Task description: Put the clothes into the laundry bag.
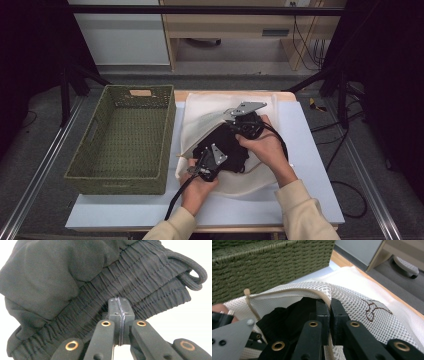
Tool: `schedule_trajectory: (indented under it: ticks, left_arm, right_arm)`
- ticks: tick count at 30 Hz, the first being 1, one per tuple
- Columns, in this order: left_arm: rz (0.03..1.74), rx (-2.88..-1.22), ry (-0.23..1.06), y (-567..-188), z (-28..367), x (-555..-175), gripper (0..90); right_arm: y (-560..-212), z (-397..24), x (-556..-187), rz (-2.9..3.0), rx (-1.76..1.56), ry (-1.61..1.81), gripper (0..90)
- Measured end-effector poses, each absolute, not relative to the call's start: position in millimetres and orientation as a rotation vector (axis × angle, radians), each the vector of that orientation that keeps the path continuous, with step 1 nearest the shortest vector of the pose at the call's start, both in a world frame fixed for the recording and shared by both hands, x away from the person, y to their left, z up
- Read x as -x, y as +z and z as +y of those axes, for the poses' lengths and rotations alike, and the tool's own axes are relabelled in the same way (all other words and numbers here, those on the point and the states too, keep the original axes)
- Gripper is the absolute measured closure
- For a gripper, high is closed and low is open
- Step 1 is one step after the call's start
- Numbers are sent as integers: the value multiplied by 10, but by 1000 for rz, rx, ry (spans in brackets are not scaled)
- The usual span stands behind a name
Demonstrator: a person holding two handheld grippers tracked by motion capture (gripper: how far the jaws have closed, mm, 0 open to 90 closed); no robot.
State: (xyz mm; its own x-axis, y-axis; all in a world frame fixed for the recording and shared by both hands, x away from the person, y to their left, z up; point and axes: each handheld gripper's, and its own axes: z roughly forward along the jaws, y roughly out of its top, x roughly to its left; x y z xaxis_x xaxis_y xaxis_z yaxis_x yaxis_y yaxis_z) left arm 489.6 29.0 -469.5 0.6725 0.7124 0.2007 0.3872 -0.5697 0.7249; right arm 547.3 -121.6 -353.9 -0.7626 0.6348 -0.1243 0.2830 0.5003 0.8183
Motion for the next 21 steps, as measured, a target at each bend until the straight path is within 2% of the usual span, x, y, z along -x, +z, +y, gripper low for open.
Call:
schedule_trajectory:
  ticks: [10,21]
  left_arm:
    - [844,-2228,646,-4708,271,-4949,899]
    - [840,-2240,647,-4695,268,-4960,899]
  right_arm:
    - [-3557,-1263,-5495,2341,-770,1179,871]
    - [-3621,-1319,-5685,2349,-831,1203,870]
